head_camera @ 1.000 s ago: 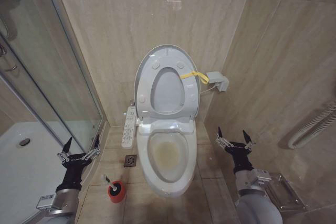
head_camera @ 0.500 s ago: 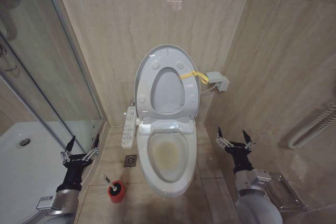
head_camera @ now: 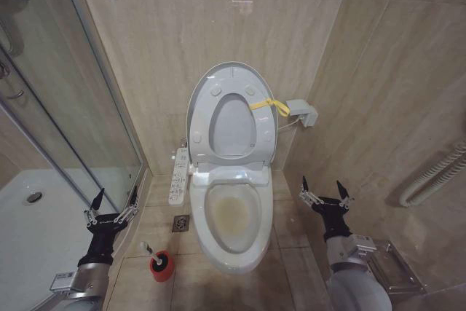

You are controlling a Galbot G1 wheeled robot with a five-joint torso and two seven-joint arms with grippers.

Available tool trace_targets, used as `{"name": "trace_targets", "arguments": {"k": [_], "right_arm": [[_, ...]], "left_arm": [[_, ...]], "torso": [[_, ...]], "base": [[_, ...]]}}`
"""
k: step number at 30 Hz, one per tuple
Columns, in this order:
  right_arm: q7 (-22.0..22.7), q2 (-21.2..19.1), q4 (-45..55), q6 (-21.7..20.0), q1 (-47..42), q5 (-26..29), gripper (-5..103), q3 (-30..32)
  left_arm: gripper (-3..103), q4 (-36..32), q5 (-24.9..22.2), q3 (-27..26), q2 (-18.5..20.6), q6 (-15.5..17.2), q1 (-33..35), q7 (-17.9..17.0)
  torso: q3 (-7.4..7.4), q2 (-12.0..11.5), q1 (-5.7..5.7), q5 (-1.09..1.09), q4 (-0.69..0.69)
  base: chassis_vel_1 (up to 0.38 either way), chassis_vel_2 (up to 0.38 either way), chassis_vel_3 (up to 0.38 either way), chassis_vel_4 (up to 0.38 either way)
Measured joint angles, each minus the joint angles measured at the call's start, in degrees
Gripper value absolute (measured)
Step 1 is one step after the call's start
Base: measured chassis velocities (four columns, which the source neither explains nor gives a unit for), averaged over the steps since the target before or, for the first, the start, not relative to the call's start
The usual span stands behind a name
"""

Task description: Open the toilet lid, clean the toilet bowl with a toilet brush, close the toilet lid, and flush.

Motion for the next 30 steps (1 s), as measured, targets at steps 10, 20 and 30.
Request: {"name": "trace_targets", "arguments": {"k": [10, 20, 30], "right_arm": [[0.0, 0.0, 0.0, 0.0, 0.0, 0.0, 100, 0.0], [0.0, 0.0, 0.0, 0.0, 0.0, 0.0, 100, 0.0], [-0.4, -0.1, -0.3, 0.4, -0.2, 0.0, 100, 0.1]], "left_arm": [[92, 0.0, 0.0, 0.0, 0.0, 0.0, 0.0, 0.0], [92, 0.0, 0.1, 0.0, 0.0, 0.0, 0.0, -0.1], [92, 0.0, 0.1, 0.0, 0.0, 0.0, 0.0, -0.1]], "torso": [[0.0, 0.0, 0.0, 0.0, 0.0], [0.0, 0.0, 0.0, 0.0, 0.0], [0.0, 0.0, 0.0, 0.0, 0.01]], "base": [[0.0, 0.0, 0.0, 0.0], [0.0, 0.0, 0.0, 0.0], [0.0, 0.0, 0.0, 0.0]]}}
